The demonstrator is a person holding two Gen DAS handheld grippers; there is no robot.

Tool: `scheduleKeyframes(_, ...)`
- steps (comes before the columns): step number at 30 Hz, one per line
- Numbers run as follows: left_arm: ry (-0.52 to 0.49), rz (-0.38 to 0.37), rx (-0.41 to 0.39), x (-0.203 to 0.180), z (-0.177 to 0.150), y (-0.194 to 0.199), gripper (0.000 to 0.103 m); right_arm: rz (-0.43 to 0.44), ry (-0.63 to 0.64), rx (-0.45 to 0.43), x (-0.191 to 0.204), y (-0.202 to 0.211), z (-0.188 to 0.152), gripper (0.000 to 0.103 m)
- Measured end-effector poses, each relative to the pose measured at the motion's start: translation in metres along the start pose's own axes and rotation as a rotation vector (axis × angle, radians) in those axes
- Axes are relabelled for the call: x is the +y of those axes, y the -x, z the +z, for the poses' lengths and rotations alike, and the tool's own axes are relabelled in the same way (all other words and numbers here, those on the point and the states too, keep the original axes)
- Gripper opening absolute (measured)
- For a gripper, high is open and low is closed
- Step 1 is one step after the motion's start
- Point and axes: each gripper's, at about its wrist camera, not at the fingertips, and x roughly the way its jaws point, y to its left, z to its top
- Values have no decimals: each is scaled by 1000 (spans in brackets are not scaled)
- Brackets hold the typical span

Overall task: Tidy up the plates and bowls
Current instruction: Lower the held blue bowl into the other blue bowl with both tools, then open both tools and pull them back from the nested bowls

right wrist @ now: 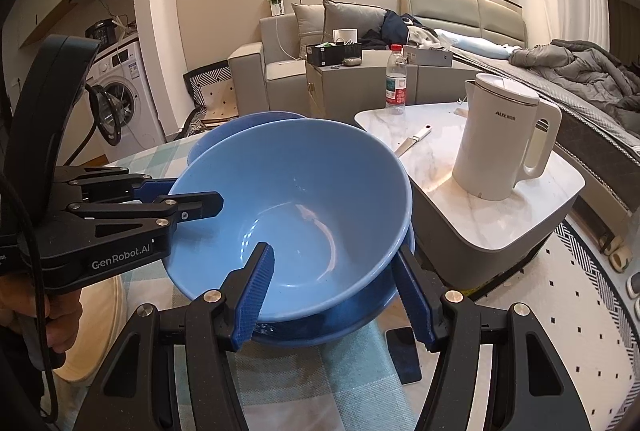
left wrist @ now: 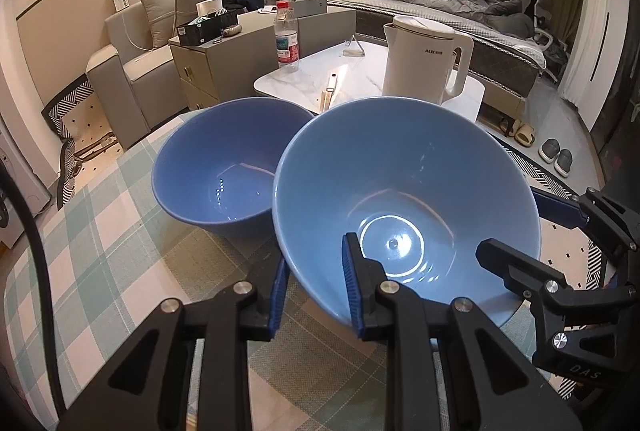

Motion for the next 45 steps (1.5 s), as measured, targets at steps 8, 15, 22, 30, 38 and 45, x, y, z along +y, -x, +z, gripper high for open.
scheduleKeyframes(8, -8, -4, 21, -1, -3, -7, 24, -9, 3, 20, -4, -5, -3, 63)
scheduleKeyframes(15, -22, 7, 29, -5, -6, -12, 24, -16, 8, 34, -5, -9, -6, 63)
scheduleKeyframes(22, -36, 19, 36, -7, -7, -14, 28, -19, 4, 41, -5, -11, -7, 63)
scheduleKeyframes(30, -43, 26, 41, -7, -10, -17, 28, -26, 3, 45, -8, -14, -9, 63)
scheduleKeyframes(38, -25, 19, 55, -4, -11, -20, 35, -25, 11, 46, -11, -16, -9, 65)
scheduleKeyframes(45, 3, 18, 60, 4, -15, -20, 50, -16, -8, 62, -17, -22, -12, 66)
